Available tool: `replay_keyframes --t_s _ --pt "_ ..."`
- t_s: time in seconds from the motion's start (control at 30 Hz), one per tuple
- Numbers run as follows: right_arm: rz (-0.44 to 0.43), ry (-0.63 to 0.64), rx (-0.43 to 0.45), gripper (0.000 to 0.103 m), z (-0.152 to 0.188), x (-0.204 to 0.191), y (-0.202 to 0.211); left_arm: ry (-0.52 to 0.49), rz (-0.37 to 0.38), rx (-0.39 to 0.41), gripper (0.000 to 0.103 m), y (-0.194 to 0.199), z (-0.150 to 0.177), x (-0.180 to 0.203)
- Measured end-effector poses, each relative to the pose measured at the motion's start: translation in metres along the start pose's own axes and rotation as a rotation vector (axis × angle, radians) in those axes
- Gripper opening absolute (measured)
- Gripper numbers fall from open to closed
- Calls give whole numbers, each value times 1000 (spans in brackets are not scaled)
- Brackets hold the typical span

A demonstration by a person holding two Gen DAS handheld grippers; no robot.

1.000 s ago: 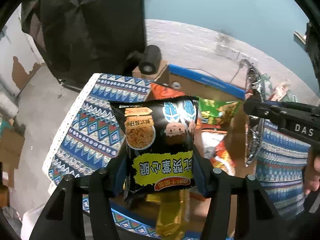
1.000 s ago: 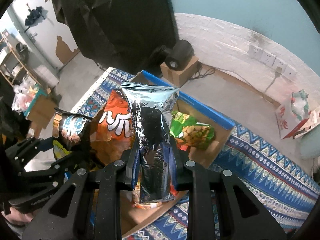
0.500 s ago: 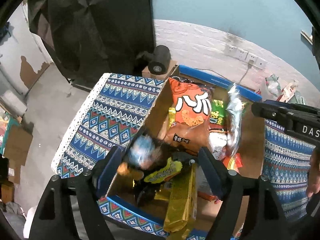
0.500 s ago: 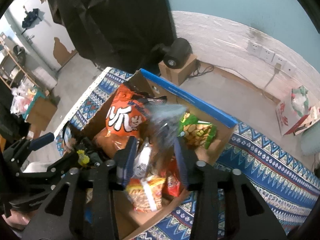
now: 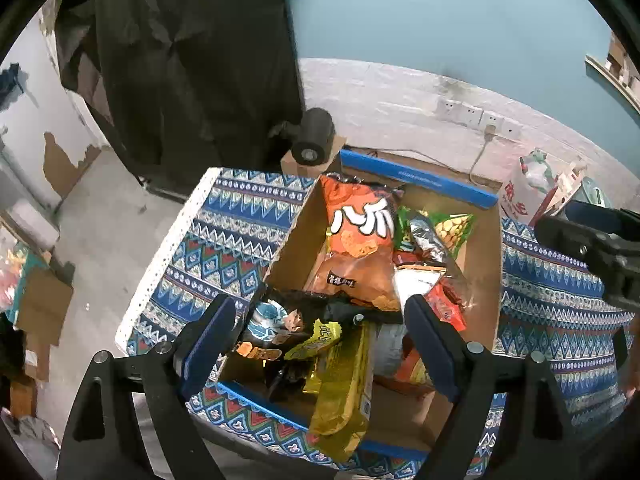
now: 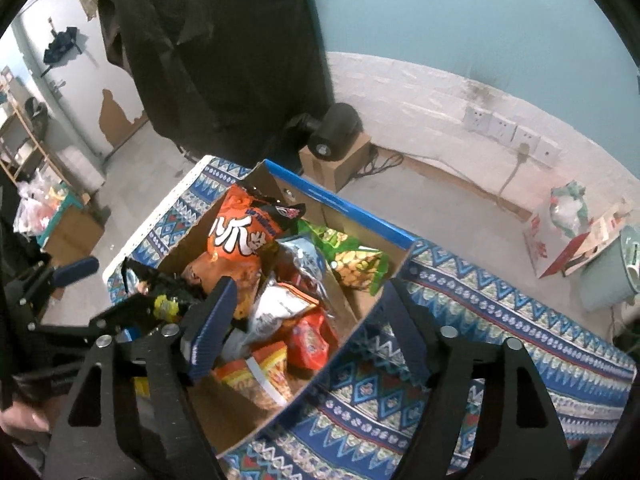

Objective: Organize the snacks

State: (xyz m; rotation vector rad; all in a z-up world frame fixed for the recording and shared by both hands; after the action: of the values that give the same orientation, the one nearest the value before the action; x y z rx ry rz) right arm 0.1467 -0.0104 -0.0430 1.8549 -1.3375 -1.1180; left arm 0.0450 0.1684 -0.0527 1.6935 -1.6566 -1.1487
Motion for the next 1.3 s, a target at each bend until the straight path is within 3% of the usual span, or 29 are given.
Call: replay_keyframes --t_s 0.2,0.4,0.53,1.3 --pt "23 26 48 81 10 7 22 -48 -39 46 94 17 -5 9" --pt "55 27 75 81 21 18 36 -78 -26 68 95 29 -9 22" --pt "62 29 75 81 27 24 42 -95 -50 102 102 38 -10 27" --pt "70 24 87 81 26 31 46 -105 -57 120 102 43 -10 35"
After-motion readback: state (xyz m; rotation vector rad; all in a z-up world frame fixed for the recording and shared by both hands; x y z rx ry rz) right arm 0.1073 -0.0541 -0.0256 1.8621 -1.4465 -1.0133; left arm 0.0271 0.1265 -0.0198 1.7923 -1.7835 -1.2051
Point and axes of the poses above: each gripper's, at about its wrist camera, not at the fingertips, and y roughly against the way its jaws point, x to its right, z to its underside, the point moved 2 cm from there along -y, roughly the way its jaws point, and after that the axes turned 15 degrees about -y, right-handed, at the moved point
